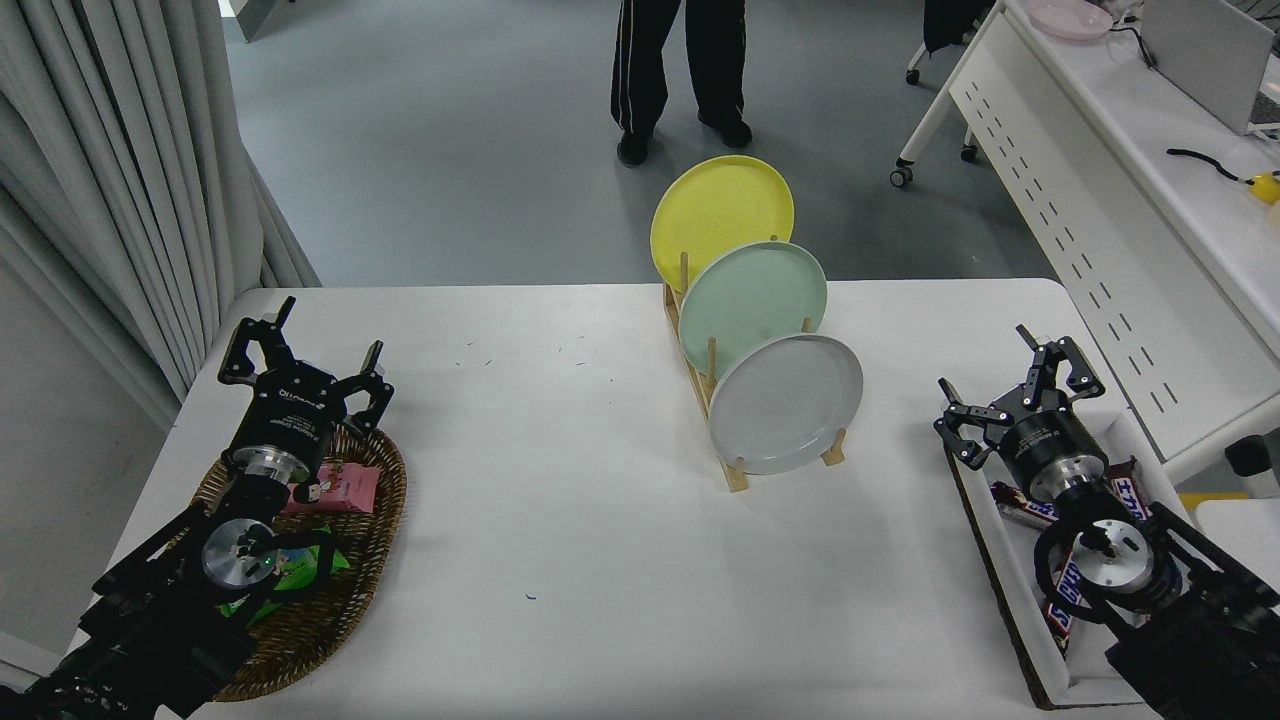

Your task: Place the plate on the table

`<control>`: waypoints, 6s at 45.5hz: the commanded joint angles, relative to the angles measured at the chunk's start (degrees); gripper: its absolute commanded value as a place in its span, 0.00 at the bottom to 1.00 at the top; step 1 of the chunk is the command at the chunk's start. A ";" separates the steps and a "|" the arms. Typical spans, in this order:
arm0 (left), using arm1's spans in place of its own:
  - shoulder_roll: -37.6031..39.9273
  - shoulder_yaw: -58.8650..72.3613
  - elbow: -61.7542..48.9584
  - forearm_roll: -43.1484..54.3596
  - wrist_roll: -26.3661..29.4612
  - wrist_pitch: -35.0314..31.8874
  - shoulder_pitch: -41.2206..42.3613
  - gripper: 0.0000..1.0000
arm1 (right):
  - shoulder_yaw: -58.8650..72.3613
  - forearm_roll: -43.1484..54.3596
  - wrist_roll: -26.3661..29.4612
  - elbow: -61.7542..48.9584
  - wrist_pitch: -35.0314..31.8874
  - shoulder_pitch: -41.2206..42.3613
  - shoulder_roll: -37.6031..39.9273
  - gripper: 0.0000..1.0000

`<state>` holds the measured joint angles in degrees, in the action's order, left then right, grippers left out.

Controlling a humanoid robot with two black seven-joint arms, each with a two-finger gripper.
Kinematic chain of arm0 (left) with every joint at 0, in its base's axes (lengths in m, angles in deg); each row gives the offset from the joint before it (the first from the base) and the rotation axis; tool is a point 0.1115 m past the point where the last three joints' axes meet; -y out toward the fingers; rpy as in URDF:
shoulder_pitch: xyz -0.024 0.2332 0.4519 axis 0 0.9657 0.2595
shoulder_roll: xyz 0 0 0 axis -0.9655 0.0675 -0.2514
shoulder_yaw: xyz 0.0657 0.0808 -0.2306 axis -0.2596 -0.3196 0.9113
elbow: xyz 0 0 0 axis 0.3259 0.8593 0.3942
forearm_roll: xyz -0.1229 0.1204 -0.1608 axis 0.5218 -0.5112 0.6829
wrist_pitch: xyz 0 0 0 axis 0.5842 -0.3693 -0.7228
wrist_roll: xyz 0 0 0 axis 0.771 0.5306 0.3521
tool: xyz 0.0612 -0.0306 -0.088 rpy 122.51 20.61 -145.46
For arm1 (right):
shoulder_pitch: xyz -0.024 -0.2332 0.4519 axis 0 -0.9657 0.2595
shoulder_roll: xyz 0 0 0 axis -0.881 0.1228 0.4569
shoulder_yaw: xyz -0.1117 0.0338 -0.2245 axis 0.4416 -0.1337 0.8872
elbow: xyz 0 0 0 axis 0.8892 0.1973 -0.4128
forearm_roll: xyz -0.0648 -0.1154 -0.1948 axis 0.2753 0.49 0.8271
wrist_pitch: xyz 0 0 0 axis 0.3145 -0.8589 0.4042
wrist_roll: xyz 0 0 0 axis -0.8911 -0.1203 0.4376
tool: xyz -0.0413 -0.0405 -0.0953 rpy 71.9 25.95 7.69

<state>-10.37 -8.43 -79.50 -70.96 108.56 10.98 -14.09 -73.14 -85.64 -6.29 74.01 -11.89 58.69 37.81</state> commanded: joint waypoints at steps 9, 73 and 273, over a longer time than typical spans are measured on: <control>0.00 0.00 0.00 0.00 -0.01 -0.01 0.00 1.00 | 22.97 -12.44 0.05 2.92 4.66 8.74 6.00 1.00; 0.00 0.00 0.00 0.00 -0.01 -0.01 0.00 1.00 | 71.51 -26.08 6.46 36.76 24.95 44.61 21.13 1.00; 0.00 0.00 0.00 0.00 -0.01 -0.01 0.00 1.00 | 60.87 -18.87 20.26 19.71 21.53 40.04 7.33 0.12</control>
<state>-10.37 -8.43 -79.50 -70.96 108.55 10.97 -14.09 -12.27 -104.42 13.97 93.79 9.81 98.72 45.06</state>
